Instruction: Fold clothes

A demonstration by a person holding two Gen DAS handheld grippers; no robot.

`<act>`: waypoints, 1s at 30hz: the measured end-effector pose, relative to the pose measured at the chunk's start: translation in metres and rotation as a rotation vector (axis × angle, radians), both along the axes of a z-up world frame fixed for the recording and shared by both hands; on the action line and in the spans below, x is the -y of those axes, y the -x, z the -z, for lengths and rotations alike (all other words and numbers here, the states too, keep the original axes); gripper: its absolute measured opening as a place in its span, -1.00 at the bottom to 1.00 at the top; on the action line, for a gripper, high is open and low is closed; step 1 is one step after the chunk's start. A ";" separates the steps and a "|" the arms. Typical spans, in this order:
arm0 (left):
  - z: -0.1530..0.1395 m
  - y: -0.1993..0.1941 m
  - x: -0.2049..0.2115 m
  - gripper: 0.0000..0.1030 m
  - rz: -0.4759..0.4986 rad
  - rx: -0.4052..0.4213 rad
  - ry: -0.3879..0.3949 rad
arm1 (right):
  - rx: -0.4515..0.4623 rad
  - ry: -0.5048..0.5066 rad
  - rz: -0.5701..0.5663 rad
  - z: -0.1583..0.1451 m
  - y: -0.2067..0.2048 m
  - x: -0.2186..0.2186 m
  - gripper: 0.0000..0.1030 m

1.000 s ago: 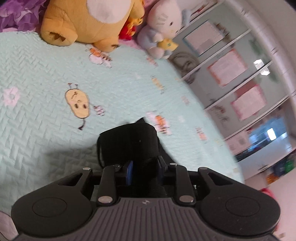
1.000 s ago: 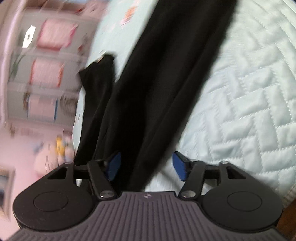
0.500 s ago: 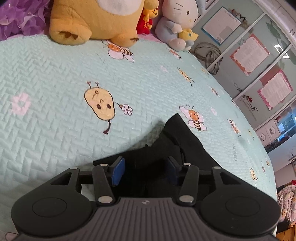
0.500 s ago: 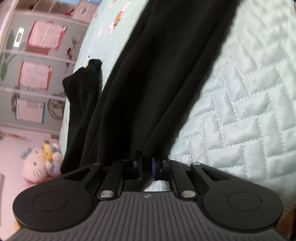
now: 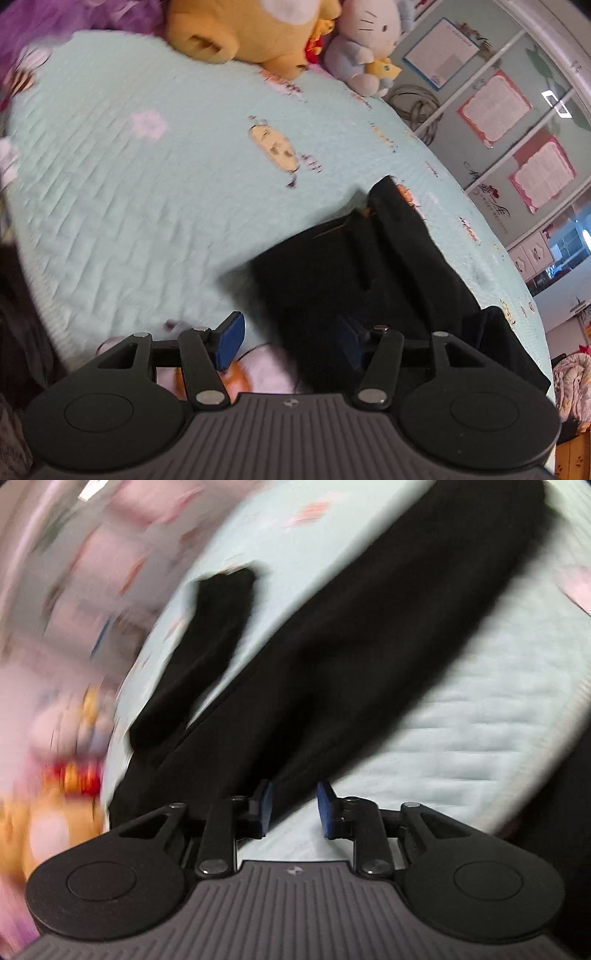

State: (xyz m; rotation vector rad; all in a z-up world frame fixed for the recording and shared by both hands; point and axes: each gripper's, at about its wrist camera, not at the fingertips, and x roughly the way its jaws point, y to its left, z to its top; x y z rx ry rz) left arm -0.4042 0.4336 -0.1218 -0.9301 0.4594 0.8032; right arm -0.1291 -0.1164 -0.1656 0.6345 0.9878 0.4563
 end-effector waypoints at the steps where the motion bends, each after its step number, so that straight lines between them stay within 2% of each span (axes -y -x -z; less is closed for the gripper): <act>1: 0.001 0.003 0.000 0.13 -0.004 0.004 0.004 | 0.031 0.015 -0.060 -0.004 -0.001 -0.015 -0.45; 5: -0.004 0.003 0.003 0.13 0.016 0.017 0.002 | 0.036 0.024 -0.172 0.001 -0.019 -0.058 -0.43; 8: 0.001 -0.005 0.009 0.17 0.065 -0.007 0.020 | -0.004 0.022 -0.182 0.012 -0.038 -0.077 -0.38; 12: 0.021 -0.021 0.016 0.17 0.095 -0.034 0.073 | -0.014 0.015 -0.169 0.019 -0.029 -0.073 -0.32; 14: 0.026 -0.033 0.017 0.11 0.116 -0.036 0.073 | -0.013 0.018 -0.151 0.018 -0.030 -0.075 -0.32; 15: 0.027 -0.039 0.018 0.00 0.129 -0.035 0.069 | -0.014 0.017 -0.140 0.018 -0.033 -0.077 -0.33; 16: 0.025 -0.045 0.017 -0.33 0.141 -0.029 0.063 | -0.016 0.012 -0.131 0.019 -0.037 -0.080 -0.35; 17: 0.021 -0.051 0.016 -0.47 0.153 -0.019 0.056 | -0.019 0.002 -0.123 0.020 -0.041 -0.081 -0.45; 18: 0.016 -0.057 0.015 -0.52 0.166 -0.010 0.048 | -0.021 -0.003 -0.116 0.021 -0.046 -0.083 -0.61; 19: 0.012 -0.064 0.014 -0.65 0.179 0.000 0.041 | -0.026 -0.007 -0.111 0.022 -0.051 -0.085 -0.67; 21: 0.001 -0.077 0.009 -0.72 0.202 0.024 0.026 | -0.041 -0.025 -0.102 0.022 -0.063 -0.088 -0.80; 23: -0.019 -0.093 -0.003 -0.72 0.201 0.066 0.020 | -0.035 -0.071 -0.086 0.019 -0.083 -0.091 -0.82; 25: -0.031 -0.104 -0.011 -0.68 0.171 0.068 0.011 | -0.040 -0.166 -0.034 0.016 -0.110 -0.090 -0.78; 27: -0.043 -0.116 -0.020 -0.49 0.142 0.071 0.002 | -0.079 -0.234 0.044 0.016 -0.134 -0.086 -0.54; 29: -0.051 -0.123 -0.024 -0.43 0.122 0.068 -0.017 | -0.082 -0.246 0.061 0.015 -0.135 -0.084 -0.44; 30: -0.049 -0.119 -0.018 -0.26 0.127 0.059 -0.041 | -0.074 -0.244 0.047 0.015 -0.129 -0.085 -0.43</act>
